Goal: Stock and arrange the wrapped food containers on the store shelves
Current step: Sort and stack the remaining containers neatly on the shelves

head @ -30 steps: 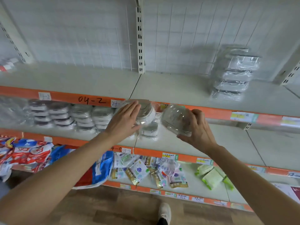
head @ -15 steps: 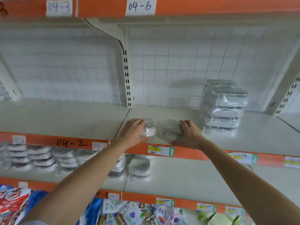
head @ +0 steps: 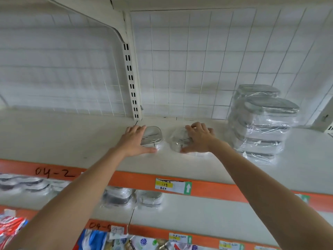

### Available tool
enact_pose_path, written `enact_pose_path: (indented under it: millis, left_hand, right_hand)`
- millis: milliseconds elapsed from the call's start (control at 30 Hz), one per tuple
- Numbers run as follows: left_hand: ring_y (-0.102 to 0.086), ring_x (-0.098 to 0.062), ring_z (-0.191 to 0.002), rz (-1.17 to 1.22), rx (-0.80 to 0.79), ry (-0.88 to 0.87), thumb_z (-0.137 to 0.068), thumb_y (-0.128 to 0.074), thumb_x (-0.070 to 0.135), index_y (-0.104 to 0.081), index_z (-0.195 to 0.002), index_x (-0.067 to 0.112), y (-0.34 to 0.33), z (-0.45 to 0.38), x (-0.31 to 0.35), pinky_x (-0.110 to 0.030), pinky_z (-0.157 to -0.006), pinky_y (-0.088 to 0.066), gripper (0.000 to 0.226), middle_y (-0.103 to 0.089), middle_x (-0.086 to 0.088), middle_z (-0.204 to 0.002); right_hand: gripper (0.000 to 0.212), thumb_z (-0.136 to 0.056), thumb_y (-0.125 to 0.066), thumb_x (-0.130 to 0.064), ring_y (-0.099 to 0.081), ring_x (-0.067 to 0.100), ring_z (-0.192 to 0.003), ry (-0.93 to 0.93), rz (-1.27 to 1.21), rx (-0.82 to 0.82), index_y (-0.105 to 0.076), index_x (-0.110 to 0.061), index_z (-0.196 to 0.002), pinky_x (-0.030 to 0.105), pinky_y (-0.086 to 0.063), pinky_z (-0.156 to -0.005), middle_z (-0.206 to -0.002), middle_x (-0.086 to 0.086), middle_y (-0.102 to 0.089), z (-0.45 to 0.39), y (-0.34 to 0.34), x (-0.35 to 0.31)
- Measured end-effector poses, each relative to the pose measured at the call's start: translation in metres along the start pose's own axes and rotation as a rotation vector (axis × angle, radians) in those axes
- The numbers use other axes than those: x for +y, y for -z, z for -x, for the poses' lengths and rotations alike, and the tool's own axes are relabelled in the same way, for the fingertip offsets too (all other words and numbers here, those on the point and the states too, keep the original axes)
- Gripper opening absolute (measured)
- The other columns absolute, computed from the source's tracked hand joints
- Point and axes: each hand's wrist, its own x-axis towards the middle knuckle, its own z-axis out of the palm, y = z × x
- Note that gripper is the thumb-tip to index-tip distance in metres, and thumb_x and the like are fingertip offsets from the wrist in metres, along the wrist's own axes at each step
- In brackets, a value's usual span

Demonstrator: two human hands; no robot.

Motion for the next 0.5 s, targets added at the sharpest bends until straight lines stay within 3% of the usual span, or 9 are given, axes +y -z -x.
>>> enact_pose_path:
  millis: [200,367,500]
  left_hand:
    - [-0.019,-0.03,-0.137,0.089,0.032,0.106,-0.06,-0.075,0.065,-0.021,-0.148,0.024,-0.005,-0.031,0.004,-0.045,-0.112,-0.025,0.111,-0.022,-0.006,-0.151]
    - [-0.014,-0.029,-0.136,0.097,-0.044,0.114,-0.061,-0.08,0.052,-0.014,-0.149,0.023,-0.004,-0.038,-0.001,-0.042,-0.111,-0.027,0.113,-0.018,-0.004,-0.148]
    - [-0.008,-0.026,-0.136,0.153,-0.153,0.13,-0.066,-0.075,0.038,-0.007,-0.15,0.023,0.002,-0.04,-0.004,-0.038,-0.107,-0.026,0.109,-0.014,-0.001,-0.149]
  right_hand:
    - [0.102,-0.074,-0.069,-0.055,-0.003,0.022,-0.145,-0.117,-0.094,-0.054,-0.007,-0.028,-0.15,0.046,-0.015,-0.113,-0.156,-0.003,-0.009,-0.026,0.011,0.028]
    - [0.1,-0.074,-0.063,-0.061,-0.006,0.023,-0.143,-0.133,-0.041,-0.019,-0.006,-0.028,-0.149,0.047,-0.017,-0.111,-0.155,-0.001,-0.009,-0.035,0.001,0.028]
    - [0.091,-0.082,-0.058,-0.049,-0.003,0.027,-0.144,-0.128,-0.032,-0.107,-0.003,-0.023,-0.15,0.05,-0.016,-0.111,-0.157,0.003,-0.004,-0.038,0.006,0.026]
